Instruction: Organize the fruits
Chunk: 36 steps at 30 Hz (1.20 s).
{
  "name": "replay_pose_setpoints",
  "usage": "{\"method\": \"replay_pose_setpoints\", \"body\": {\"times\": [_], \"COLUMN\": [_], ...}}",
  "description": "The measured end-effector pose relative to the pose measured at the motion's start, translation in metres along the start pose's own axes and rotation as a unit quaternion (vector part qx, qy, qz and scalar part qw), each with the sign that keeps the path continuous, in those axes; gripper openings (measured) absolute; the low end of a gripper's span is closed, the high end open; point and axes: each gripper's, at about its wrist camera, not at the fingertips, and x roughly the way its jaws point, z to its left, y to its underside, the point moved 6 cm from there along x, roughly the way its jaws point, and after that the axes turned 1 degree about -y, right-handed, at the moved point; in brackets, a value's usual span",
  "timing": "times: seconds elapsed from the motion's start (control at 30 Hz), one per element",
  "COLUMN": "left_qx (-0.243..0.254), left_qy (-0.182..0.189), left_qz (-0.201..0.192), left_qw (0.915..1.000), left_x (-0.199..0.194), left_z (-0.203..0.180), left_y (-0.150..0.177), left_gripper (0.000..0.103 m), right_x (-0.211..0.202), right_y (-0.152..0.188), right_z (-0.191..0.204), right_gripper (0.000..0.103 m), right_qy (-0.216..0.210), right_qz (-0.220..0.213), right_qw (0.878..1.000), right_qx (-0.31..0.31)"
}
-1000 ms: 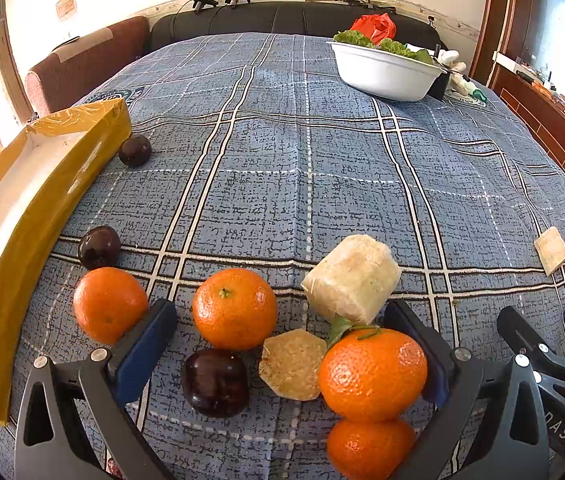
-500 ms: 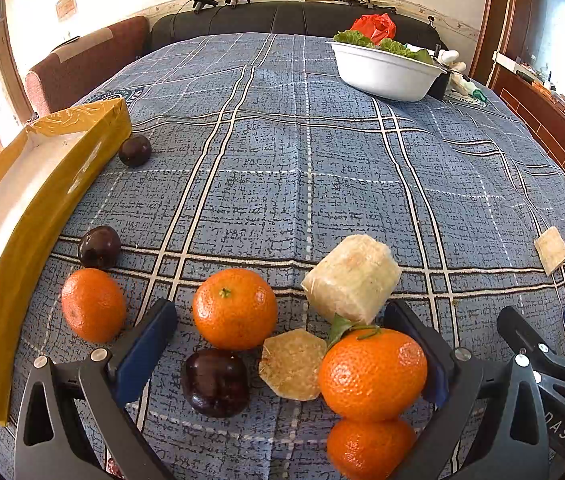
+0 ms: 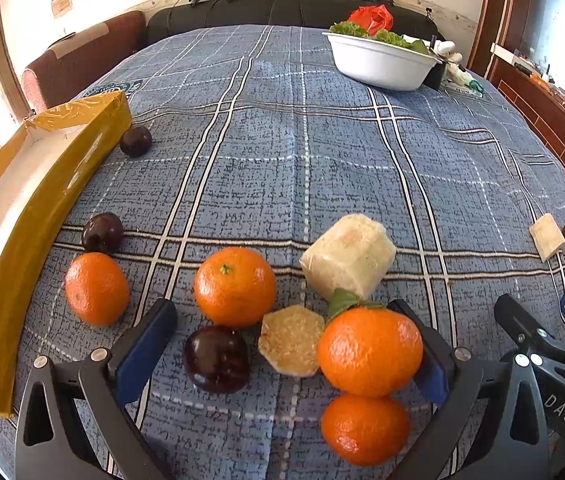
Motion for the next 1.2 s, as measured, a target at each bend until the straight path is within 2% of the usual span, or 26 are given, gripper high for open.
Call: {"method": "replay_pose_setpoints", "body": {"times": [0.1, 0.3, 0.4, 0.53, 0.63, 0.73, 0.83, 0.87, 0.93, 1.03, 1.13, 1.2], "left_qx": [0.017, 0.048, 0.032, 0.015, -0.018, -0.061, -0.094, -0.102, -0.118, -0.128, -0.105, -0.086], "left_qy": [0.010, 0.036, 0.085, 0.139, 0.162, 0.146, 0.113, 0.108, 0.100, 0.108, 0.124, 0.131], "left_qz": [0.008, 0.034, 0.025, -0.039, -0.073, -0.131, -0.197, -0.211, -0.223, -0.210, -0.175, -0.161], "left_qw": [0.9998, 0.9976, 0.9956, 0.9895, 0.9840, 0.9787, 0.9692, 0.9661, 0.9626, 0.9631, 0.9710, 0.9744], "left_x": [-0.003, -0.014, -0.033, -0.082, -0.115, -0.154, -0.191, -0.200, -0.208, -0.201, -0.175, -0.165], "left_z": [-0.001, -0.004, -0.003, 0.013, 0.047, 0.101, 0.154, 0.166, 0.191, 0.207, 0.194, 0.178], "left_y": [0.005, 0.020, 0.029, 0.031, 0.024, 0.013, 0.005, 0.005, 0.005, 0.010, 0.020, 0.031], "left_gripper": [0.103, 0.103, 0.101, 0.098, 0.098, 0.098, 0.098, 0.098, 0.098, 0.098, 0.098, 0.098], "right_x": [0.001, -0.001, -0.001, -0.005, -0.031, -0.077, -0.125, -0.134, -0.132, -0.120, -0.110, -0.103], "right_y": [0.002, 0.001, 0.001, 0.002, 0.002, -0.003, -0.003, -0.002, 0.001, 0.009, 0.021, 0.032], "right_z": [0.001, 0.002, 0.003, 0.004, 0.006, 0.012, 0.022, 0.026, 0.031, 0.038, 0.055, 0.073], "right_gripper": [0.103, 0.103, 0.103, 0.101, 0.097, 0.097, 0.103, 0.103, 0.103, 0.102, 0.094, 0.086], "right_qy": [0.000, 0.005, 0.010, 0.009, 0.008, 0.006, 0.012, 0.007, -0.006, -0.053, -0.104, -0.141], "right_qz": [0.019, 0.017, 0.014, 0.005, -0.034, -0.102, -0.187, -0.197, -0.176, -0.136, -0.105, -0.080], "right_qw": [1.000, 1.000, 1.000, 1.000, 0.999, 0.995, 0.981, 0.979, 0.983, 0.988, 0.988, 0.985], "right_qx": [-0.005, -0.002, 0.000, -0.002, -0.003, -0.013, -0.041, -0.052, -0.059, -0.050, -0.053, -0.065]}}
